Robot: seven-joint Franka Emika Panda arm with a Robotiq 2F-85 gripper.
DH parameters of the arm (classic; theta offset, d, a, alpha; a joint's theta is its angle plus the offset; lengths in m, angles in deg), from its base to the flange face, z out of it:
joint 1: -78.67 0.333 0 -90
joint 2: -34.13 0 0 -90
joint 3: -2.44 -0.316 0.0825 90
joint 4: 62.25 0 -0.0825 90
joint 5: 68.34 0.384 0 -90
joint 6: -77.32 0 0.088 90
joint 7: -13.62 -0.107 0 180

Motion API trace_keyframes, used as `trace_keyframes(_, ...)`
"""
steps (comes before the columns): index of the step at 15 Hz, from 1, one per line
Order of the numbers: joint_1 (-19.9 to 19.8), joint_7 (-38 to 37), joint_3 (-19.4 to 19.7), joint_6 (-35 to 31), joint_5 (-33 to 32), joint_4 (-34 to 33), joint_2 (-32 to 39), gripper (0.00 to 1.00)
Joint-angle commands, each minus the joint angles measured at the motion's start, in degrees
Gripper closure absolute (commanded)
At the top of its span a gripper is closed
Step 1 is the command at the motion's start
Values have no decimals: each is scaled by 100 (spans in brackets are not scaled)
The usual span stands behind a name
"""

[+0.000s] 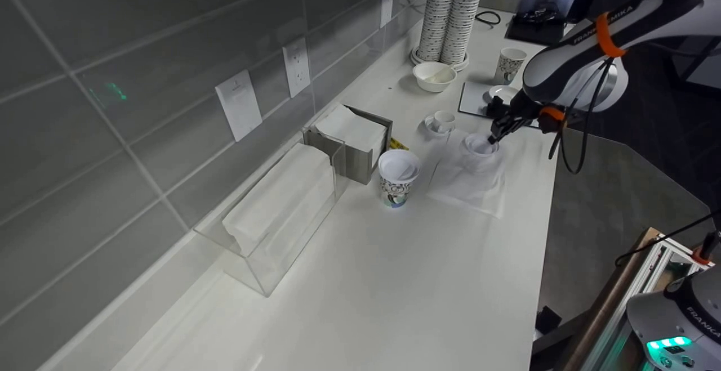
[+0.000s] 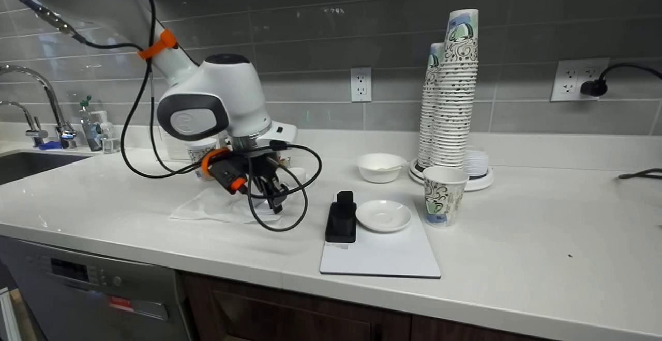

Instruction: Put the left lid on the left cup and the right lid on the right cup

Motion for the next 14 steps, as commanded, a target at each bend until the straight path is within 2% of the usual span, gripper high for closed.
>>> trace_keyframes(1,-33,-65,4,103,110,-58,-176,100)
trace_keyframes(4,-152,-78,191,466,-98,-44,-583,100)
trace_keyframes(7,-384,-120,554,1027,-579,-140,-1171,100)
trace_keyframes(8,-502,-145,691,1214,-677,-263,-1337,100)
trace_keyframes(9,-803,-171,600,1400,-723,-411,-1439,100)
trace_keyframes(11,-1019,-277,825,1745,-615,-826,-1475,100)
trace_keyframes(14,-1315,-739,1039,2125,-555,-1527,-1155,100)
